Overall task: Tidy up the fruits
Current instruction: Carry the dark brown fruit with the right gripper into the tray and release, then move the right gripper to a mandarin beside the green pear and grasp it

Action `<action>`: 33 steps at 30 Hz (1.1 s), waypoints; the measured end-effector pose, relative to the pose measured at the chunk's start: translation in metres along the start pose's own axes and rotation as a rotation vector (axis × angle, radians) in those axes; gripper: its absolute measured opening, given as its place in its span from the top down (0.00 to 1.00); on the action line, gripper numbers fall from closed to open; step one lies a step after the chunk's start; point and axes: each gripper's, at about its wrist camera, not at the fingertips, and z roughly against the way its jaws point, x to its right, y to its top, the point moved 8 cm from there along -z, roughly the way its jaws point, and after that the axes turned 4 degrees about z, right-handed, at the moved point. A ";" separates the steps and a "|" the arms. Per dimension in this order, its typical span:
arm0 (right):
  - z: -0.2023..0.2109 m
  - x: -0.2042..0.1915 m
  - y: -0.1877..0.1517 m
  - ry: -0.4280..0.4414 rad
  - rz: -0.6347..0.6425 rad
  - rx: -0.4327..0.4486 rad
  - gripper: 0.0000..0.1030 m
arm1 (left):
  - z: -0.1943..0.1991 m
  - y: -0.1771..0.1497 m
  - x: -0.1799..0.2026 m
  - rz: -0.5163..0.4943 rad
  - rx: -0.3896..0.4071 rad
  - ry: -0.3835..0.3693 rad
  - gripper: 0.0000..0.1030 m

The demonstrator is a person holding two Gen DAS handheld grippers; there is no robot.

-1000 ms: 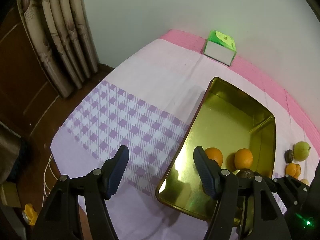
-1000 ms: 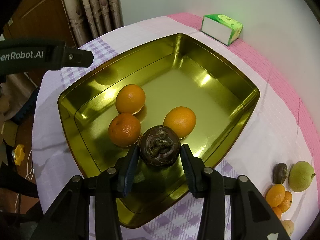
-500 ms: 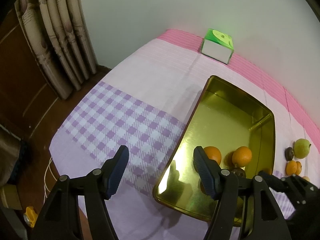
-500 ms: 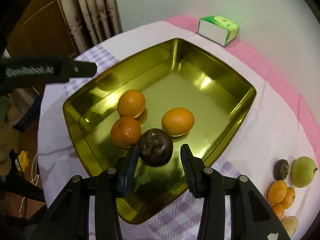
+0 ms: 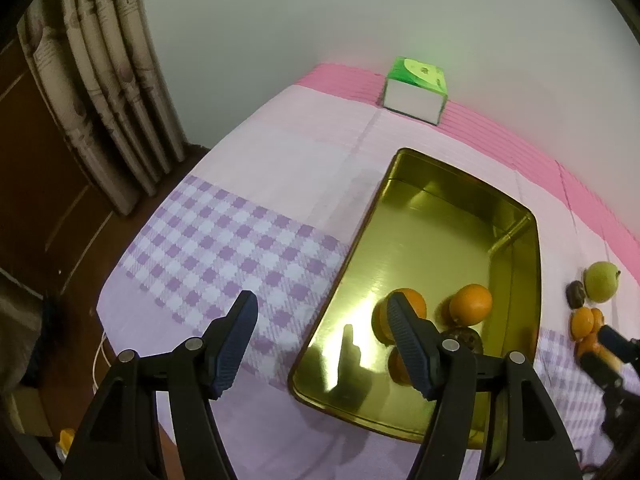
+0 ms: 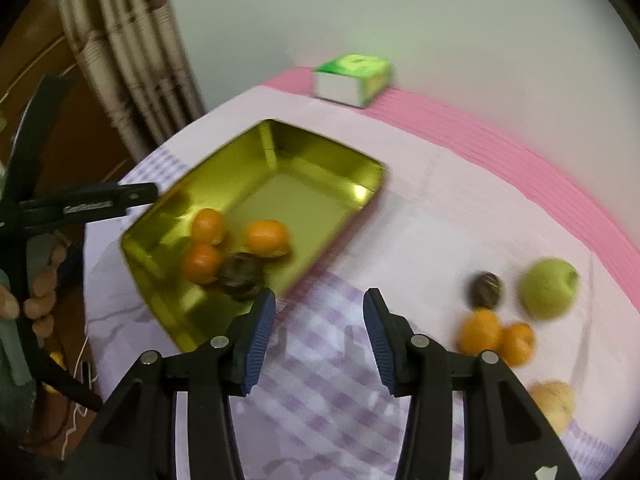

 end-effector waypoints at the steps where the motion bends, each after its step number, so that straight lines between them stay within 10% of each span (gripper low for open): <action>1: 0.003 0.010 -0.004 -0.011 -0.020 -0.001 0.58 | 0.000 0.000 0.002 -0.006 0.001 -0.001 0.34; 15: 0.024 0.120 -0.062 -0.170 -0.207 -0.032 0.57 | 0.009 -0.009 0.035 -0.121 0.029 -0.047 0.34; 33: -0.023 0.160 -0.054 -0.100 -0.230 -0.182 0.59 | 0.026 -0.018 0.071 -0.216 0.050 -0.093 0.33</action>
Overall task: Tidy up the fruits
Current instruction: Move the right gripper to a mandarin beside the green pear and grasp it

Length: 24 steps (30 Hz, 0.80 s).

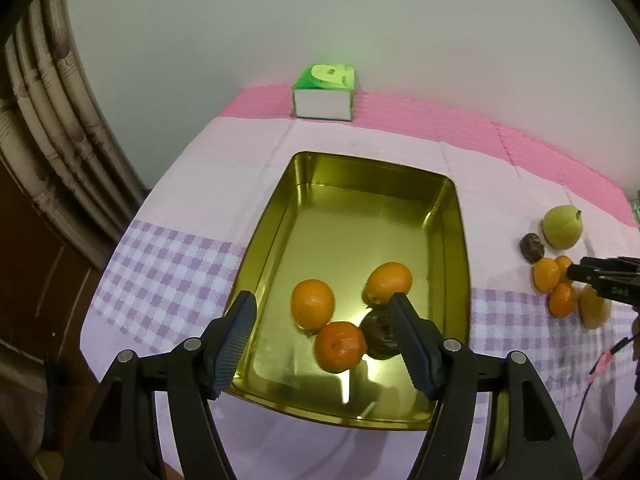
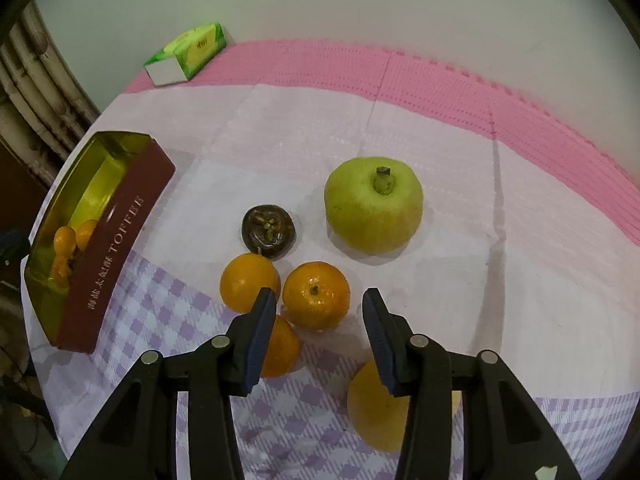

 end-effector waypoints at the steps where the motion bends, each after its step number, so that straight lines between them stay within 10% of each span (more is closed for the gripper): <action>1: -0.003 0.000 0.000 -0.004 0.010 -0.014 0.59 | 0.001 0.000 0.003 -0.003 0.000 -0.003 0.33; 24: -0.031 0.007 0.000 0.058 -0.031 -0.038 0.61 | -0.003 -0.011 0.107 -0.164 -0.057 -0.127 0.33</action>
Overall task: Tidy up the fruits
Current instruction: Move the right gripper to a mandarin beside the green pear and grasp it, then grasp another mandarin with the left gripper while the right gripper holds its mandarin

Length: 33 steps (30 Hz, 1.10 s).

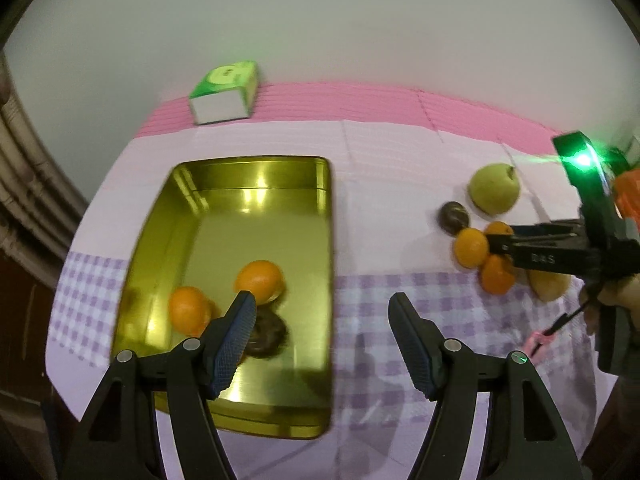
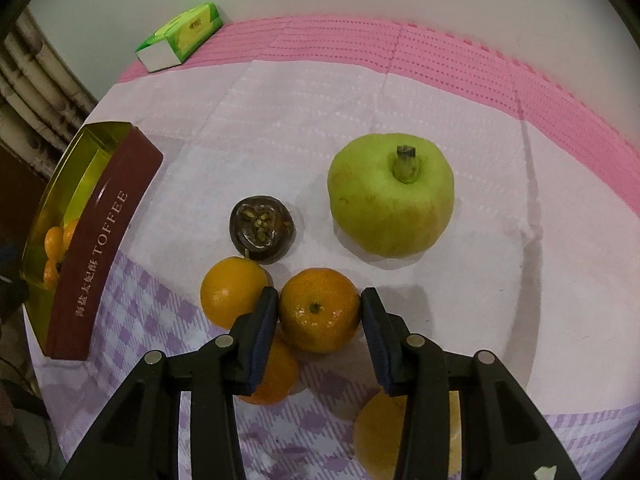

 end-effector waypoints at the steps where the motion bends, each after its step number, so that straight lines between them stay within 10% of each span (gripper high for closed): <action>1: 0.000 0.000 0.000 -0.001 0.003 0.003 0.61 | -0.002 -0.001 0.005 -0.007 -0.006 -0.006 0.33; 21: 0.098 0.073 -0.050 -0.139 -0.154 0.201 0.62 | -0.040 -0.002 0.119 -0.072 -0.141 -0.219 0.33; 33: 0.093 0.115 -0.093 -0.142 -0.278 0.180 0.62 | -0.066 0.000 0.167 -0.111 -0.184 -0.220 0.45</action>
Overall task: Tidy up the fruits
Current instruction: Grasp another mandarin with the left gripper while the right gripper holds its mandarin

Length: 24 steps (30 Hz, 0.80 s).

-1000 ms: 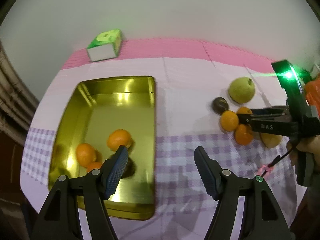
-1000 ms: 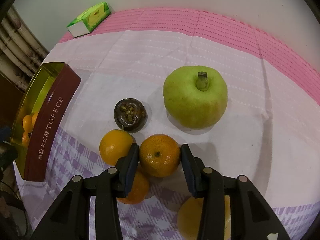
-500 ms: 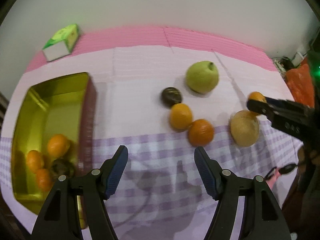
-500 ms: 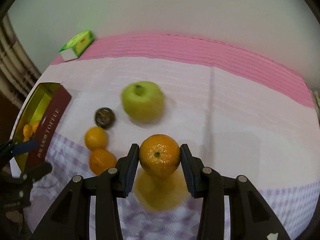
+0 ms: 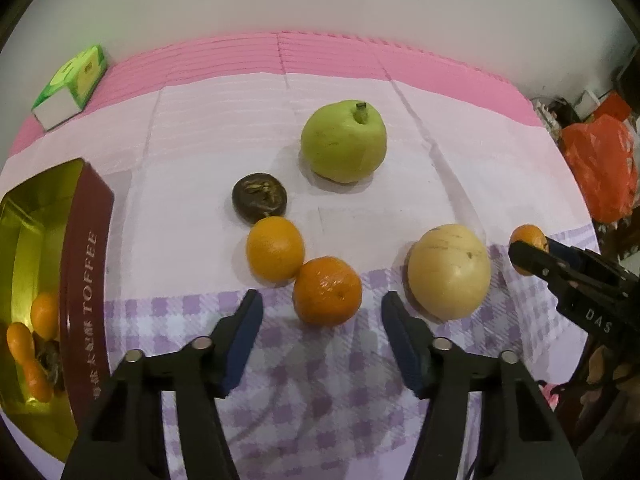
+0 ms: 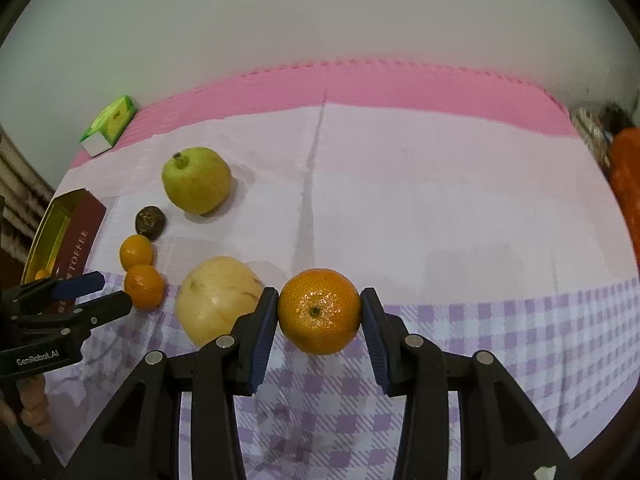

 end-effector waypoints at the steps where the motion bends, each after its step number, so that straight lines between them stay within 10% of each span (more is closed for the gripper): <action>1: -0.002 0.000 -0.001 0.001 -0.002 -0.003 0.62 | -0.003 0.000 0.001 0.001 -0.006 -0.002 0.48; 24: -0.019 -0.007 -0.011 0.004 0.012 -0.030 0.62 | -0.002 -0.009 0.002 -0.035 0.001 0.000 0.60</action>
